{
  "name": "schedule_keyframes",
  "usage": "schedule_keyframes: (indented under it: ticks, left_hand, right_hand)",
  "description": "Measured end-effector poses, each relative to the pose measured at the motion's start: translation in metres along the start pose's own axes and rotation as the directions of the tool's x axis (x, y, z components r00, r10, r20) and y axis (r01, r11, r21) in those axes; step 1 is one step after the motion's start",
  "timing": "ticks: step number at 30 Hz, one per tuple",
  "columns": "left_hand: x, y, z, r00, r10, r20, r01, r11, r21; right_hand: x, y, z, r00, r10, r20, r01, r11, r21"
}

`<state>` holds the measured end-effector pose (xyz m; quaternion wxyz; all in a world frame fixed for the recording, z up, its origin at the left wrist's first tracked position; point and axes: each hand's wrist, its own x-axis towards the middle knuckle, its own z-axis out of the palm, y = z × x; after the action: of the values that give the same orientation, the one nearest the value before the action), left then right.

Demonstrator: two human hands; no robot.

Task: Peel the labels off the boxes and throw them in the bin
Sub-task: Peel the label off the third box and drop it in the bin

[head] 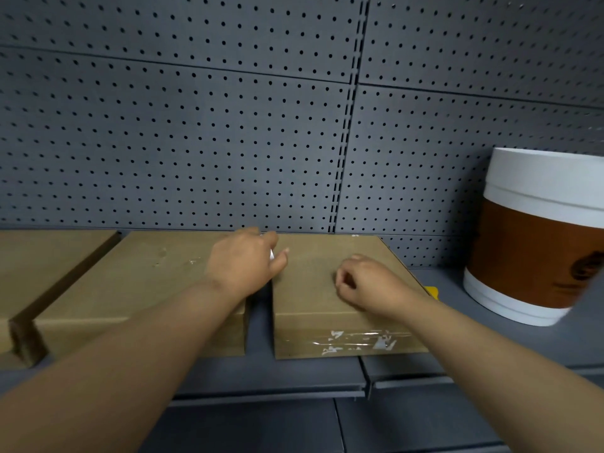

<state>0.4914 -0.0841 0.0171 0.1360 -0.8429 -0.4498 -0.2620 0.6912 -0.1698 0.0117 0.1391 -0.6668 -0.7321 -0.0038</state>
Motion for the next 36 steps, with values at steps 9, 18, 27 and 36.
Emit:
schedule_keyframes:
  ticks: [9,18,27,36]
  left_hand:
    - [0.0,-0.001,0.004,1.0,0.0,-0.011,0.0,1.0,-0.012]
    - [0.003,-0.009,0.01,0.999,0.0,-0.033,-0.001,1.0,-0.013]
    - [0.005,-0.02,0.011,1.0,-0.009,-0.02,0.009,1.0,-0.003]
    - [0.01,-0.033,0.012,0.999,-0.036,-0.028,0.036,0.999,0.003]
  right_hand:
    - [0.0,-0.02,0.007,0.998,-0.052,0.032,0.05,0.998,0.047]
    - [0.005,-0.043,0.02,0.985,-0.173,0.01,0.172,0.982,0.083]
    - [0.05,-0.008,0.016,0.984,0.153,-0.093,-0.159,0.985,-0.062]
    - [0.08,-0.002,0.018,0.99,0.144,0.0,-0.143,0.989,-0.046]
